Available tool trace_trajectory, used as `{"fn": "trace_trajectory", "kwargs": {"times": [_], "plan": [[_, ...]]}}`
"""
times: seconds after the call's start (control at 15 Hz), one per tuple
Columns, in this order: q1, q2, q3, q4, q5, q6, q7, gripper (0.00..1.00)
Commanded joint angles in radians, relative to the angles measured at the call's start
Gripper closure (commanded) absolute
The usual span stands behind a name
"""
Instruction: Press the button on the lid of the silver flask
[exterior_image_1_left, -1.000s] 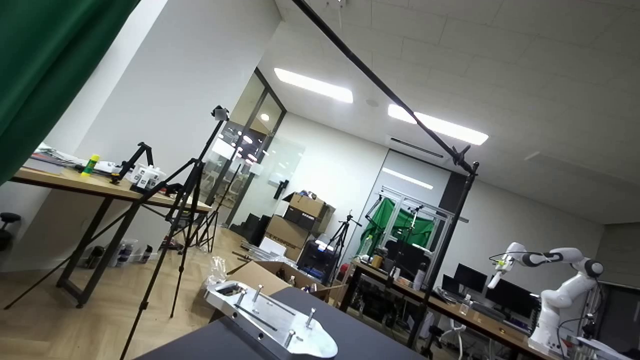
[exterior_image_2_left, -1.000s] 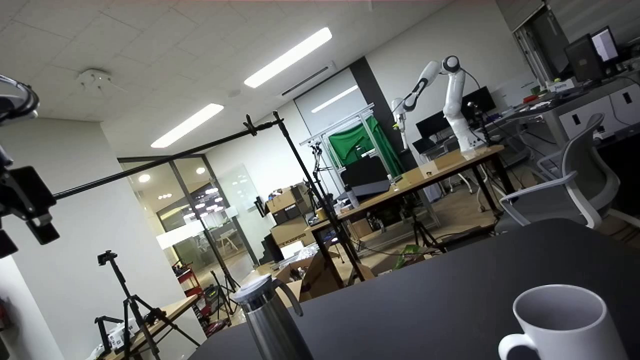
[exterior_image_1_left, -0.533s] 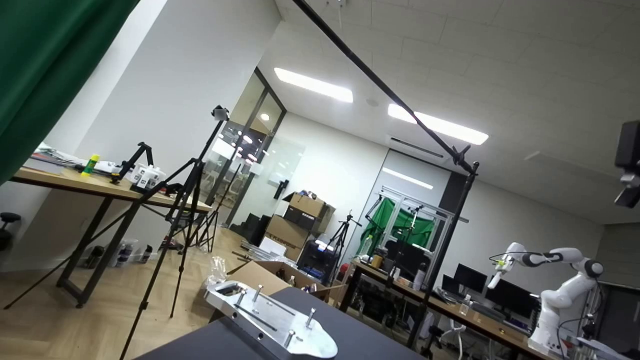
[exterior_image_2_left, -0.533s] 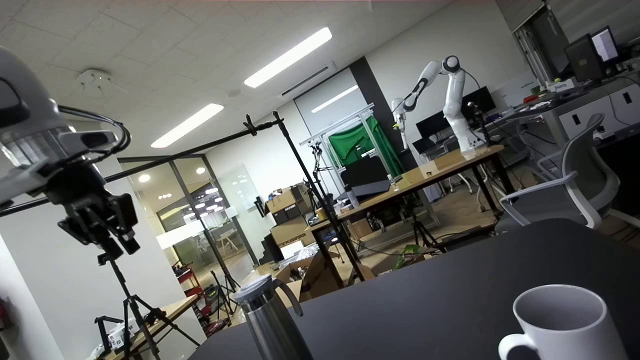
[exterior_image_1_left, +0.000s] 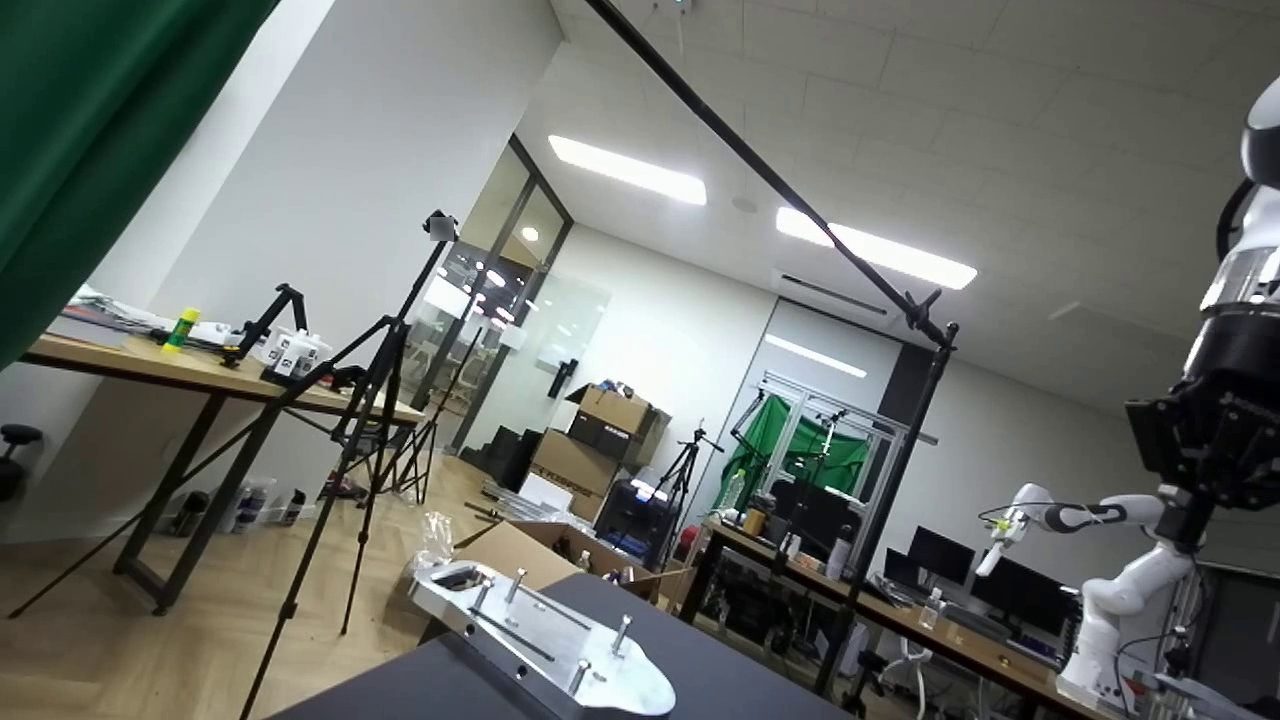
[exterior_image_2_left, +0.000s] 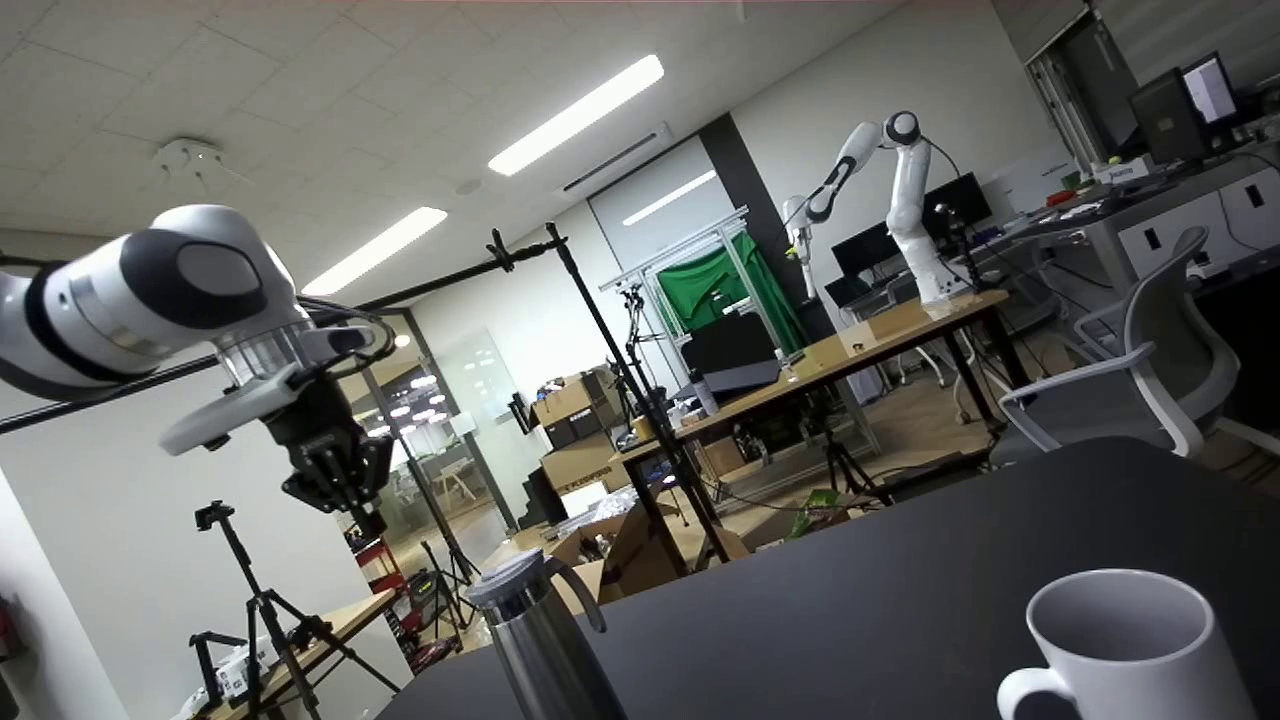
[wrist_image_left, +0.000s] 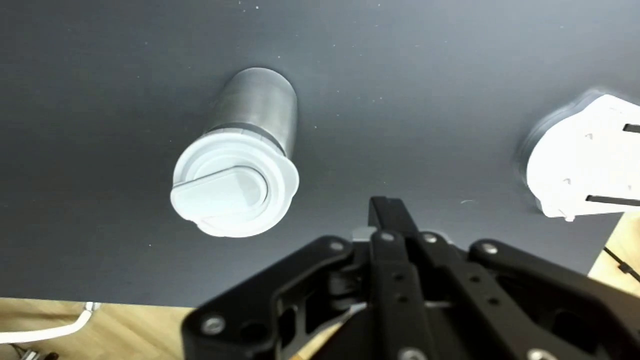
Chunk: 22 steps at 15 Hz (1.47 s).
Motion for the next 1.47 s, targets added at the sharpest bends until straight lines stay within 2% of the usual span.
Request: {"fn": "trace_trajectory", "kwargs": {"times": [0.0, 0.2, 0.87, 1.4], "plan": [[-0.012, 0.120, -0.026, 0.134, -0.075, -0.091, 0.032, 1.00], [-0.015, 0.176, -0.047, 0.172, -0.101, -0.119, 0.028, 1.00], [-0.025, 0.245, -0.088, 0.159, -0.110, -0.075, 0.012, 1.00], [-0.033, 0.276, -0.097, 0.116, -0.083, 0.058, -0.022, 1.00]]}}
